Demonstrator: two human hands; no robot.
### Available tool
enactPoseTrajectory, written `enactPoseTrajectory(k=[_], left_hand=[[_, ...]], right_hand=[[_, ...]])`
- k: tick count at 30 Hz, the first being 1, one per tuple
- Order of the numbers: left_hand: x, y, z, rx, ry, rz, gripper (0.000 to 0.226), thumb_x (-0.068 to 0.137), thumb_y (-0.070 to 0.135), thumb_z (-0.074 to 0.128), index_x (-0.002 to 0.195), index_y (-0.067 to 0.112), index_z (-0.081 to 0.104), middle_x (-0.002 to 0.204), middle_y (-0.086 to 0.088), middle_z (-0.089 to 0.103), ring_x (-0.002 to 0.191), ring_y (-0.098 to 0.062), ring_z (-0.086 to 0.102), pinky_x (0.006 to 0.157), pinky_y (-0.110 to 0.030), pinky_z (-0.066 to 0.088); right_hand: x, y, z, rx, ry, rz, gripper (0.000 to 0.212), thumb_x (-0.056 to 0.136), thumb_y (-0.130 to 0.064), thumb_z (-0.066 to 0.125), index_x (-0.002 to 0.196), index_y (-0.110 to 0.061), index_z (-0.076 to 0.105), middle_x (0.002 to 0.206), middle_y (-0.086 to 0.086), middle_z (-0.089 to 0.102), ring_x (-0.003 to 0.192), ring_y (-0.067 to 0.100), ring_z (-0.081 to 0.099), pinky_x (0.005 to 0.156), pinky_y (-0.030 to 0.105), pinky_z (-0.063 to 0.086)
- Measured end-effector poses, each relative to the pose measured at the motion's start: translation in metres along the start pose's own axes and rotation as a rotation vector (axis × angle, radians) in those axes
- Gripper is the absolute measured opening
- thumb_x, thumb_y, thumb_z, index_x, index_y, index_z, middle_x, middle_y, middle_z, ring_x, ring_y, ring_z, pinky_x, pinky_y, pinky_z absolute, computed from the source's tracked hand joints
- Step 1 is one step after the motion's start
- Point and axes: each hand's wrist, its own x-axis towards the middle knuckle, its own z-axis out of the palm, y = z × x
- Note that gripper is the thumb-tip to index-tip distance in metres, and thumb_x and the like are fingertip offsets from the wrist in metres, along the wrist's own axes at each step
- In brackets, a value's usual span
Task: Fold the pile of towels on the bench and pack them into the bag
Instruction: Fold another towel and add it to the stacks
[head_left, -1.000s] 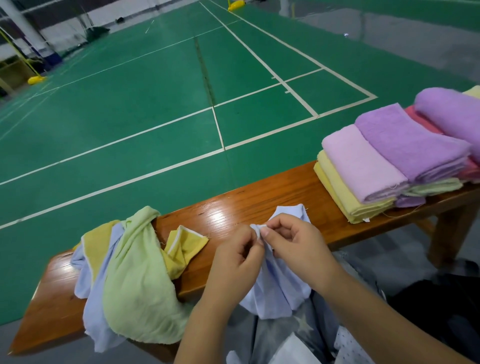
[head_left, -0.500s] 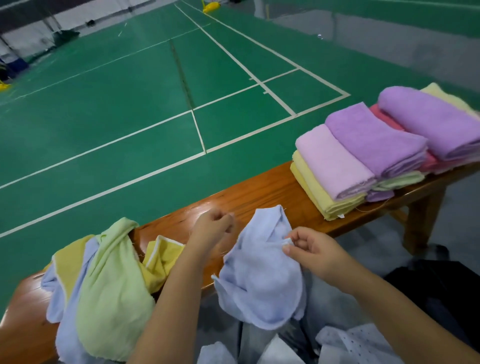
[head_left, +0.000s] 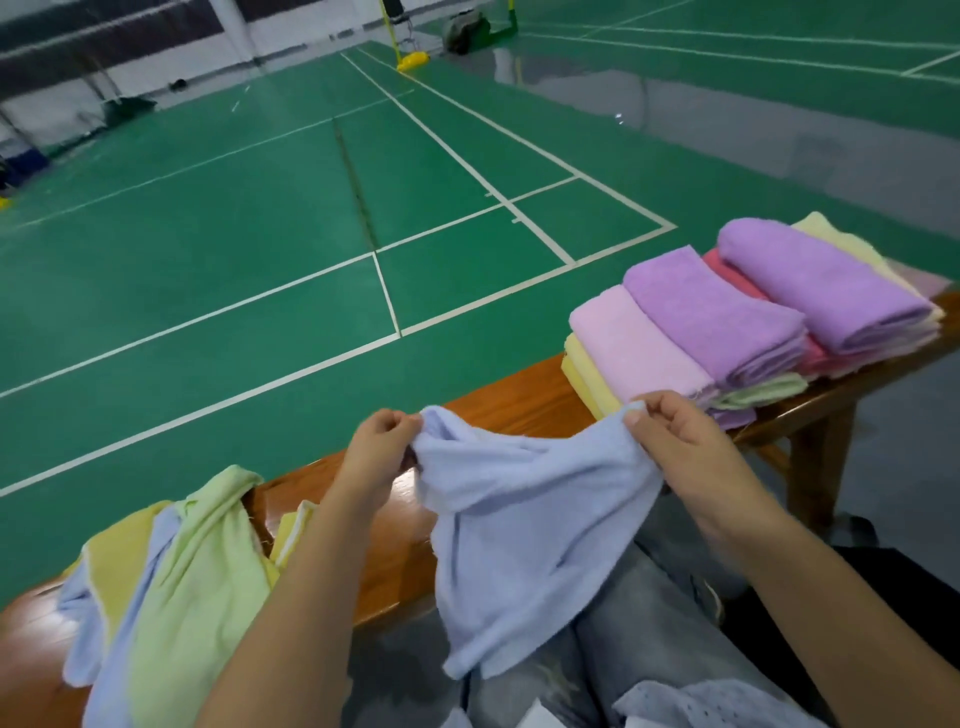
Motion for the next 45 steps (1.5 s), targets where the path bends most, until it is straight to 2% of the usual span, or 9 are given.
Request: enactPoseTrajectory(k=[7, 14, 16, 20, 28, 35, 39, 43, 45], left_hand=[[-0.05, 0.053, -0.084, -0.1, 0.336, 0.402, 0.023, 0.09, 0.011, 0.062, 0.069, 0.016, 0.055, 0.061, 0.0, 0.051, 0.057, -0.013, 0.043, 0.053, -0.025, 0.037], [-0.073, -0.008, -0.036, 0.768, -0.423, 0.14, 0.019, 0.088, 0.032, 0.065, 0.07, 0.026, 0.069, 0.068, 0.011, 0.064, 0.063, -0.003, 0.053, 0.064, -0.018, 0.044], [-0.067, -0.036, -0.026, 0.751, -0.315, 0.071, 0.026, 0.091, 0.033, 0.06, 0.074, 0.016, 0.069, 0.069, 0.005, 0.065, 0.063, -0.009, 0.054, 0.062, -0.022, 0.045], [-0.06, -0.066, -0.028, 0.624, 0.207, -0.008, 0.016, 0.092, 0.027, 0.059, 0.09, 0.012, 0.058, 0.086, -0.003, 0.063, 0.079, -0.019, 0.056, 0.067, -0.029, 0.041], [-0.068, -0.064, -0.02, 0.303, 0.004, -0.087, 0.019, 0.085, 0.022, 0.066, 0.078, 0.011, 0.052, 0.072, -0.005, 0.057, 0.067, -0.016, 0.05, 0.06, -0.027, 0.041], [-0.046, -0.005, -0.068, 0.172, 0.496, 0.128, 0.02, 0.088, 0.007, 0.052, 0.073, 0.013, 0.04, 0.068, -0.005, 0.041, 0.068, -0.018, 0.038, 0.056, -0.033, 0.034], [-0.047, 0.035, -0.106, 0.299, 0.532, 0.218, 0.02, 0.09, 0.007, 0.05, 0.076, 0.012, 0.037, 0.068, -0.006, 0.04, 0.058, -0.021, 0.041, 0.052, -0.032, 0.038], [-0.054, 0.049, -0.123, 0.639, 0.344, 0.176, 0.017, 0.083, 0.005, 0.058, 0.076, 0.011, 0.042, 0.067, -0.006, 0.043, 0.058, -0.018, 0.033, 0.052, -0.031, 0.028], [-0.06, 0.05, -0.12, 0.559, 0.191, 0.126, 0.016, 0.073, 0.011, 0.062, 0.078, 0.011, 0.046, 0.068, -0.006, 0.045, 0.058, -0.017, 0.036, 0.05, -0.027, 0.031]], right_hand=[[0.021, -0.038, 0.034, -0.018, 0.009, -0.242, 0.012, 0.099, -0.018, 0.048, 0.089, -0.022, 0.053, 0.086, 0.003, 0.055, 0.079, 0.011, 0.049, 0.071, 0.029, 0.041], [0.01, 0.006, 0.025, -0.114, -0.077, -0.139, 0.009, 0.098, -0.017, 0.048, 0.092, -0.02, 0.054, 0.085, 0.001, 0.058, 0.076, 0.004, 0.053, 0.068, 0.022, 0.045], [0.003, 0.02, 0.02, -0.1, -0.08, -0.076, 0.012, 0.098, -0.012, 0.048, 0.09, -0.018, 0.054, 0.081, 0.002, 0.059, 0.067, -0.002, 0.053, 0.059, 0.014, 0.044], [-0.002, 0.032, 0.011, -0.103, -0.028, -0.017, 0.013, 0.098, -0.01, 0.048, 0.089, -0.017, 0.054, 0.08, 0.0, 0.059, 0.072, 0.006, 0.052, 0.057, 0.011, 0.043], [-0.002, 0.036, 0.021, -0.19, -0.11, 0.022, 0.009, 0.097, -0.018, 0.049, 0.092, -0.018, 0.056, 0.089, 0.006, 0.062, 0.082, 0.015, 0.055, 0.075, 0.038, 0.046], [0.028, -0.007, 0.025, -0.141, 0.063, -0.123, 0.006, 0.1, -0.02, 0.045, 0.098, -0.019, 0.05, 0.095, -0.001, 0.058, 0.093, 0.018, 0.054, 0.079, 0.033, 0.045], [0.041, -0.036, 0.025, -0.13, 0.182, -0.228, 0.008, 0.1, -0.022, 0.045, 0.103, -0.017, 0.049, 0.099, -0.001, 0.057, 0.094, 0.017, 0.054, 0.084, 0.034, 0.045], [0.045, -0.046, 0.021, -0.158, 0.203, -0.229, 0.011, 0.1, -0.023, 0.045, 0.108, -0.016, 0.049, 0.094, -0.006, 0.056, 0.085, 0.01, 0.053, 0.074, 0.028, 0.044], [0.046, -0.047, 0.023, -0.165, 0.191, -0.21, 0.012, 0.101, -0.024, 0.044, 0.108, -0.016, 0.048, 0.095, -0.005, 0.056, 0.087, 0.012, 0.053, 0.072, 0.028, 0.044]])
